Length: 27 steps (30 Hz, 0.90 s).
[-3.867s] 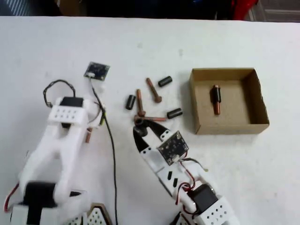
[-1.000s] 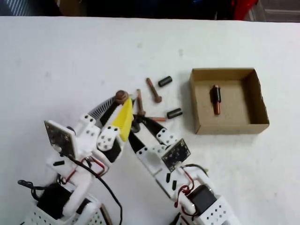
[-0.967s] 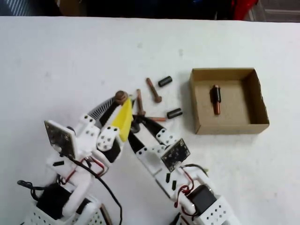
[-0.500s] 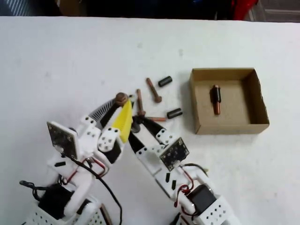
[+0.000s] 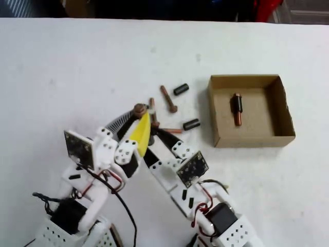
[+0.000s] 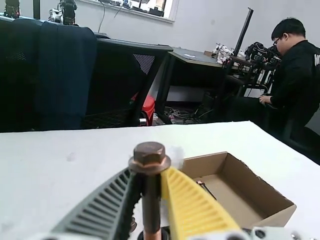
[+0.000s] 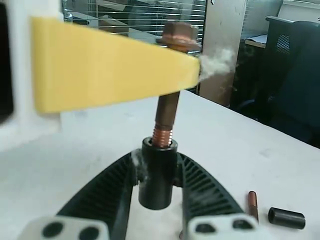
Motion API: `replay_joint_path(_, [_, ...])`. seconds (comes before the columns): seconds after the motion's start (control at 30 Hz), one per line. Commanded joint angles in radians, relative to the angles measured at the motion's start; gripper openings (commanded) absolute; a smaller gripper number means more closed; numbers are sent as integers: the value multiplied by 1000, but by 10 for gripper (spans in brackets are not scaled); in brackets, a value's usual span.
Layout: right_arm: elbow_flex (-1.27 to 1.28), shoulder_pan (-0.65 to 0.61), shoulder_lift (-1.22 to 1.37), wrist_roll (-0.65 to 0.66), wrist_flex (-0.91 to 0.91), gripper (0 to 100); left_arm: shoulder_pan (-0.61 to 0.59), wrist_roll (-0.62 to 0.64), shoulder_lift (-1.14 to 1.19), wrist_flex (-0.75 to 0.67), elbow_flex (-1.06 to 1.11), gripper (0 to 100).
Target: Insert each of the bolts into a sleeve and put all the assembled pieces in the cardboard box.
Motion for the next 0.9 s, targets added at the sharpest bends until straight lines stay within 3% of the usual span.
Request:
replay_joint_path(0.0, [9, -12, -12, 12, -2, 17, 2, -5, 4, 32, -3, 23])
replay_joint_path(0.57, [9, -10, -12, 14, -1, 17, 2, -3, 4, 195, 0, 23])
replay_joint_path(0.87, [9, -10, -12, 14, 24, 17, -5, -11, 4, 172, -6, 24])
